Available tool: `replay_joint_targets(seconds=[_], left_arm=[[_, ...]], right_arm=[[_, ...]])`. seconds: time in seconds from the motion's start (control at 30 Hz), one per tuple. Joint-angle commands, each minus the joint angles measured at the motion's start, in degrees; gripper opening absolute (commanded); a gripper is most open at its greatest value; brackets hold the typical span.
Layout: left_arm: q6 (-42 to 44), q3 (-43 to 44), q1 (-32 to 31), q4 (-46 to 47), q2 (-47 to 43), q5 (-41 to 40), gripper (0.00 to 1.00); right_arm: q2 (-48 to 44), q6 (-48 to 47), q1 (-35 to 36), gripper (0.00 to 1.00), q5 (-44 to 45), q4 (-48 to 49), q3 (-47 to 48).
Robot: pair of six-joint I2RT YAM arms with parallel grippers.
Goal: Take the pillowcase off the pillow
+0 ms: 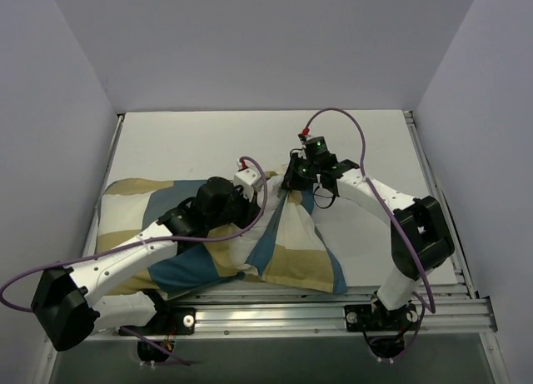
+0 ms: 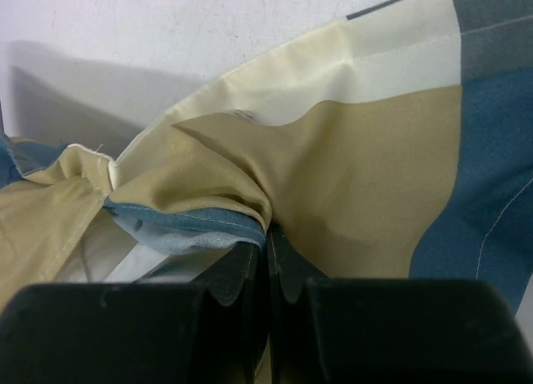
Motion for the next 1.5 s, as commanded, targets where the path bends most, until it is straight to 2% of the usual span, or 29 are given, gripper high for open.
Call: replay_joint_targets(seconds=[0.0,0.13,0.3,0.4,0.47,0.6,0.63,0.73,0.83,1.03,1.3,1.47], left_arm=[[-3.6,-1.3,-3.2,-12.1,-8.2,5.2,0.02],[-4.9,-1.3,-3.3,-11.5,-11.7,-1.2,0.02],[-5.6,2.0,-1.4,-6.4,-10.8,-18.5,0.02],[-5.5,7.6,3.4,-3.9,-3.9,-15.8,0.02],[-5.6,10.7,5.0,-2.5,2.6,-14.9,0.02],[-6.0,19.4,7.4,-2.4,12.8,-12.7,0.02],[-6.3,22.6,8.0,-2.3,16.0,-11.1,0.02],[-7.6,27.8,8.8,-2.3,21.5,-9.9,0.02],[-9.5,30.5,9.0,-2.5,25.5,-9.5,0.02],[-11.7,33.6,9.3,-2.8,28.7,-8.9,0.02],[-12.6,32.9,10.0,-2.8,28.1,-9.7,0.02],[-12.8,32.0,11.0,-3.4,27.6,-10.2,0.02]], right_arm=[[3.5,-2.6,-6.2,0.0,16.2,5.1,2.1],[4.3,-3.7,-6.1,0.0,13.5,5.5,1.0],[2.1,-5.0,-5.4,0.0,10.1,4.8,-0.6],[-0.1,-6.8,-4.4,0.02,9.8,1.7,0.5],[-2.3,-8.0,-4.1,0.08,10.5,0.7,1.6],[-7.0,-9.8,-3.2,0.29,15.1,-5.6,5.1],[-9.0,-10.0,-2.9,0.37,16.5,-6.4,6.2],[-12.8,-9.3,-0.2,0.48,23.4,-8.5,7.0],[-15.3,-6.5,3.7,0.54,26.8,-9.6,7.0],[-16.8,1.2,11.5,0.57,34.0,-8.2,1.7],[-13.2,5.2,12.8,0.53,32.0,-2.2,-3.5],[-8.9,4.9,12.6,0.54,34.0,-2.7,-5.1]])
